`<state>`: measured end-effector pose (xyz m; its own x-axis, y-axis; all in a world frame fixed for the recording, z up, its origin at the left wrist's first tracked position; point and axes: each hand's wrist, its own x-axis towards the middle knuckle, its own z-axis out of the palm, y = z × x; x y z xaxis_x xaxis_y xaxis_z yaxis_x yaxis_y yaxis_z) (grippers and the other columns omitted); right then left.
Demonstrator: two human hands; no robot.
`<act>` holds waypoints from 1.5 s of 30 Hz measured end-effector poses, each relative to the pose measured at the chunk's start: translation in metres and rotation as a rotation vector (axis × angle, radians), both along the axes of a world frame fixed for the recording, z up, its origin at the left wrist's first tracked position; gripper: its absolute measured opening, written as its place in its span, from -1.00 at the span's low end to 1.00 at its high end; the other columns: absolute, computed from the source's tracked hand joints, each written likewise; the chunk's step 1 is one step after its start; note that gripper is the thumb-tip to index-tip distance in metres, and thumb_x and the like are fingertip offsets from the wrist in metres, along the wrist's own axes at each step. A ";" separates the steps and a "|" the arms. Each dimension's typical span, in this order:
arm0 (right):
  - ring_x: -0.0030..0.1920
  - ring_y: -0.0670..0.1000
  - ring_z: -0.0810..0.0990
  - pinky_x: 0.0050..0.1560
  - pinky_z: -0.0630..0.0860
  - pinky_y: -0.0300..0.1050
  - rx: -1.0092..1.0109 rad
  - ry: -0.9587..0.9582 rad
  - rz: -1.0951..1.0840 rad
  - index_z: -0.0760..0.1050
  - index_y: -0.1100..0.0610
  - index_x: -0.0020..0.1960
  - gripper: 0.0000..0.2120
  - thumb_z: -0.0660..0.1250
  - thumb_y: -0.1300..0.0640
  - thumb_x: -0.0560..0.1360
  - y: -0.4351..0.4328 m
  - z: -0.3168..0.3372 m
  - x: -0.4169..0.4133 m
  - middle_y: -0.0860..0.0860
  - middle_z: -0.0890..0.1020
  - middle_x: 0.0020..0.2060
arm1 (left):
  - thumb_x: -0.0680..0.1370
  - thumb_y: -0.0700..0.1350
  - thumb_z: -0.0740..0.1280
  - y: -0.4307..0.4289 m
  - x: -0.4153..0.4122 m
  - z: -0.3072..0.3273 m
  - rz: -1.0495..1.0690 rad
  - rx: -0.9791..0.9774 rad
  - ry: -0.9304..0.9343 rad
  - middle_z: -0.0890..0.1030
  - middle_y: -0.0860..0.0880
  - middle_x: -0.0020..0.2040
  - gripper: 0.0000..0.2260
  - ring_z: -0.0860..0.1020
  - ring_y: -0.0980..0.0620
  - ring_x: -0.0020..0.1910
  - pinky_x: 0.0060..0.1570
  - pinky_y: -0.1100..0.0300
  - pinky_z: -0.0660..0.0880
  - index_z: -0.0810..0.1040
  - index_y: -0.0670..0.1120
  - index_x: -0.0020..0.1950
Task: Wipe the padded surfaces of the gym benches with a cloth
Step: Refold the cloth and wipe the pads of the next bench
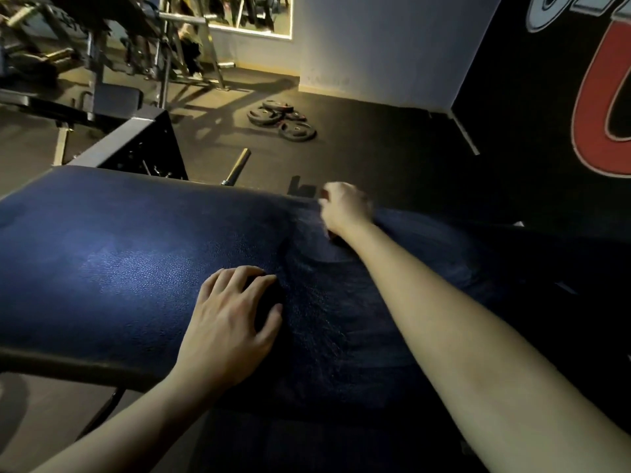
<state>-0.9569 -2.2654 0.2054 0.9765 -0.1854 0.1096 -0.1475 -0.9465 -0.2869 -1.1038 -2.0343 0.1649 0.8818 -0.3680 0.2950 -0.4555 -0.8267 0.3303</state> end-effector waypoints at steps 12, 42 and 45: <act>0.13 0.25 0.65 0.06 0.58 0.06 -0.091 -0.044 -0.617 0.59 0.16 0.18 -0.77 0.36 0.17 0.53 -0.113 -0.001 -0.104 0.18 0.64 0.14 | 0.56 0.15 0.18 -0.005 -0.003 0.003 0.015 0.018 0.012 0.50 0.07 0.19 -0.62 0.45 -0.04 0.25 0.37 -0.01 0.29 0.56 0.05 0.28; 0.14 0.18 0.63 -0.01 0.50 -0.05 -0.156 -0.003 -0.416 0.53 0.07 0.28 -0.75 0.25 0.05 0.64 -0.065 0.008 -0.224 0.11 0.63 0.17 | 0.59 0.21 0.09 0.001 -0.002 0.002 -0.030 0.018 0.030 0.50 -0.01 0.28 -0.52 0.42 -0.09 0.33 0.44 -0.09 0.27 0.54 0.00 0.36; 0.13 0.26 0.62 -0.04 0.48 0.00 -0.161 0.008 -0.731 0.56 0.13 0.20 -0.78 0.28 0.07 0.62 -0.133 0.018 -0.268 0.20 0.64 0.14 | 0.59 0.20 0.11 -0.001 -0.003 0.003 -0.035 -0.001 0.026 0.50 0.00 0.26 -0.56 0.42 -0.08 0.32 0.44 -0.09 0.26 0.55 0.02 0.31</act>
<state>-1.2246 -2.3985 0.2230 0.6115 -0.7696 0.1839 -0.7564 -0.6368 -0.1495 -1.1063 -2.0349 0.1679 0.8756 -0.3988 0.2724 -0.4757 -0.8097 0.3437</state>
